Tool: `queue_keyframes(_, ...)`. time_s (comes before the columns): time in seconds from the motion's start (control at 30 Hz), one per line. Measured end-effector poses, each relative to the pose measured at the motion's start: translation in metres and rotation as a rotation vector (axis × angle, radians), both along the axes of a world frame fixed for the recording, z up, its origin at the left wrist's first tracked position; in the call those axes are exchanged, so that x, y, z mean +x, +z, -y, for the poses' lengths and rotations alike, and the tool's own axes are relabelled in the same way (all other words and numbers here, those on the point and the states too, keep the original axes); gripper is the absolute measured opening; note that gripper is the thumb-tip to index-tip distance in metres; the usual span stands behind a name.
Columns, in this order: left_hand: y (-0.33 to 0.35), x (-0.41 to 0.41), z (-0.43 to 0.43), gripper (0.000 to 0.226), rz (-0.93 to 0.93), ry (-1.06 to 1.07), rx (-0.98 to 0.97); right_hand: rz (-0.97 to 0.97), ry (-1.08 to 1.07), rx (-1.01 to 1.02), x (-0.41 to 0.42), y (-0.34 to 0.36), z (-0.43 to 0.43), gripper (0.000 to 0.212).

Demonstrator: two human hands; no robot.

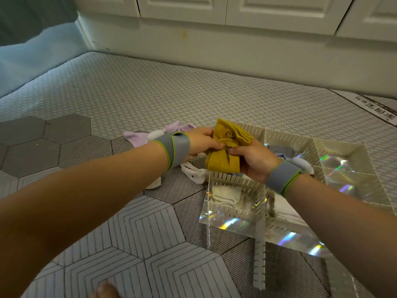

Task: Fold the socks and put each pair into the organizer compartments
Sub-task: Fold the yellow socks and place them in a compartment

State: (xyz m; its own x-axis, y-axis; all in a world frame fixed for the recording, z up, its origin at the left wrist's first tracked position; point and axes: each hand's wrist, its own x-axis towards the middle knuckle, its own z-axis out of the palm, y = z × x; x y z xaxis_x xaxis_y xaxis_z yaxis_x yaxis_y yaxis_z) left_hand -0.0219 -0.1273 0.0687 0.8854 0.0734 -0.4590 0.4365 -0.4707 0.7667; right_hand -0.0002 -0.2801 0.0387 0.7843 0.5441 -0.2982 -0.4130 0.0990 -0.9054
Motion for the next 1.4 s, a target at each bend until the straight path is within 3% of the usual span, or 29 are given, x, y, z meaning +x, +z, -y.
queue_keyframes(0.13,-0.004,-0.004,0.002,0.019,0.075,-0.056,-0.128,0.028,0.045,-0.026,0.003,-0.007,0.011,0.045)
queue_keyframes(0.27,-0.008,-0.004,0.007,0.027,0.058,-0.104,-0.284,0.036,0.039,0.009,0.005,-0.006,0.021,0.04)
queue_keyframes(0.43,-0.009,-0.001,0.015,0.033,0.094,-0.056,-0.473,-0.005,0.03,0.148,0.006,-0.001,0.036,0.051)
queue_keyframes(0.53,-0.01,0.004,0.02,0.036,0.153,-0.033,-0.503,-0.112,0.124,0.274,0.006,0.004,0.048,0.022)
queue_keyframes(0.57,-0.01,0.004,0.021,0.037,0.162,-0.027,-0.513,-0.152,0.121,0.28,0.006,0.004,0.051,0.022)
queue_keyframes(0.67,-0.011,0.003,0.03,0.045,0.184,-0.031,-0.532,-0.19,0.008,0.16,0.008,0.004,0.062,0.034)
queue_keyframes(0.73,-0.012,0.004,0.038,0.049,0.207,-0.055,-0.528,-0.162,-0.047,0.069,0.008,0.005,0.071,0.02)
queue_keyframes(0.9,-0.006,0.008,0.054,0.026,0.165,-0.099,-0.565,-0.166,-0.086,-0.073,0.009,0.002,0.087,0.009)
queue_keyframes(1.0,-0.007,0.01,0.068,0.011,0.155,-0.073,-0.535,-0.168,-0.172,-0.076,0.011,-0.001,0.095,0.016)
queue_keyframes(1.13,-0.018,0.017,0.083,0.057,0.045,-0.039,-0.501,-0.166,-0.238,-0.027,0.011,-0.004,0.107,0.021)
queue_keyframes(1.27,-0.021,0.022,0.095,0.023,0.011,-0.049,-0.694,-0.155,-0.244,-0.001,0.013,-0.004,0.124,0.02)
queue_keyframes(1.33,-0.022,0.024,0.1,0.024,0.014,-0.052,-0.775,-0.152,-0.209,0.045,0.015,-0.004,0.133,0.018)
queue_keyframes(1.4,-0.024,0.026,0.105,0.026,-0.004,-0.076,-0.817,-0.136,-0.15,0.091,0.017,-0.006,0.141,0.036)
